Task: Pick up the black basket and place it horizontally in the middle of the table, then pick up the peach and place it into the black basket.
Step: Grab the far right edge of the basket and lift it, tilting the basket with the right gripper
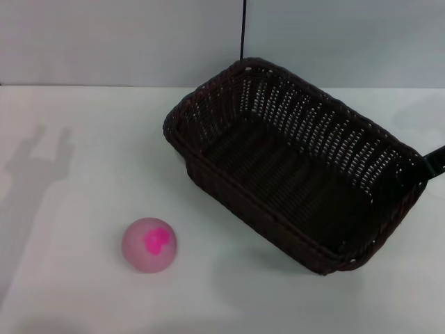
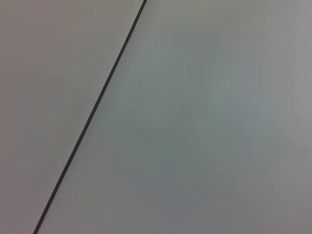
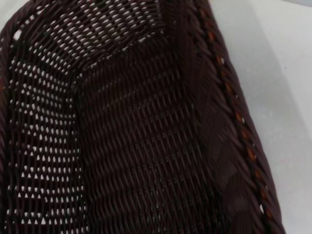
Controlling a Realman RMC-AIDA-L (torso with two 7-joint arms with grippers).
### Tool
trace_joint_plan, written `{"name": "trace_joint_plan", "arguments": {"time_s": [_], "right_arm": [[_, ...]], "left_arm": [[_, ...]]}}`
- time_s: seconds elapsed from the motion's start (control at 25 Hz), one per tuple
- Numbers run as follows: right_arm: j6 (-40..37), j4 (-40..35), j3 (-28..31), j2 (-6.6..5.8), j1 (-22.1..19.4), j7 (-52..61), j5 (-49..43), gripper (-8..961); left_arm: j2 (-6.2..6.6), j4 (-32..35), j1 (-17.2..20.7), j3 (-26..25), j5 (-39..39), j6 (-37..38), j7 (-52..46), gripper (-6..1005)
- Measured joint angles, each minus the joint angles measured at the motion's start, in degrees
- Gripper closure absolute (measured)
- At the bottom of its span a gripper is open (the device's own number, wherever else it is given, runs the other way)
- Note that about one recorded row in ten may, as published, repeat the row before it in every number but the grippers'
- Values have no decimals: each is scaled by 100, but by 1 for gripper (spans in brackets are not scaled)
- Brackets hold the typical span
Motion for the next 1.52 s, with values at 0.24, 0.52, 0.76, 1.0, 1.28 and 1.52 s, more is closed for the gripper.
{"name": "trace_joint_plan", "arguments": {"time_s": [0.24, 0.52, 0.76, 1.0, 1.28, 1.52], "right_arm": [[14, -14, 14, 0, -54, -123, 4, 556], [165, -5, 66, 24, -143, -327, 35, 647], [304, -7, 72, 52, -209, -404, 105, 681], [345, 18, 86, 23, -311, -530, 528, 719], [291, 74, 360, -6, -380, -692, 694, 774], [161, 414, 834, -126, -397, -977, 922, 796]], "left_arm": [[2, -26, 1, 45, 0, -44, 0, 498], [2, -100, -6, 60, 0, -56, 0, 493], [2, -146, -8, 59, 0, -55, 0, 489], [2, -177, -45, 58, 0, -55, 0, 484], [2, -175, -123, 56, 0, -99, 0, 479], [2, -172, -155, 33, 0, -164, 0, 475]]}}
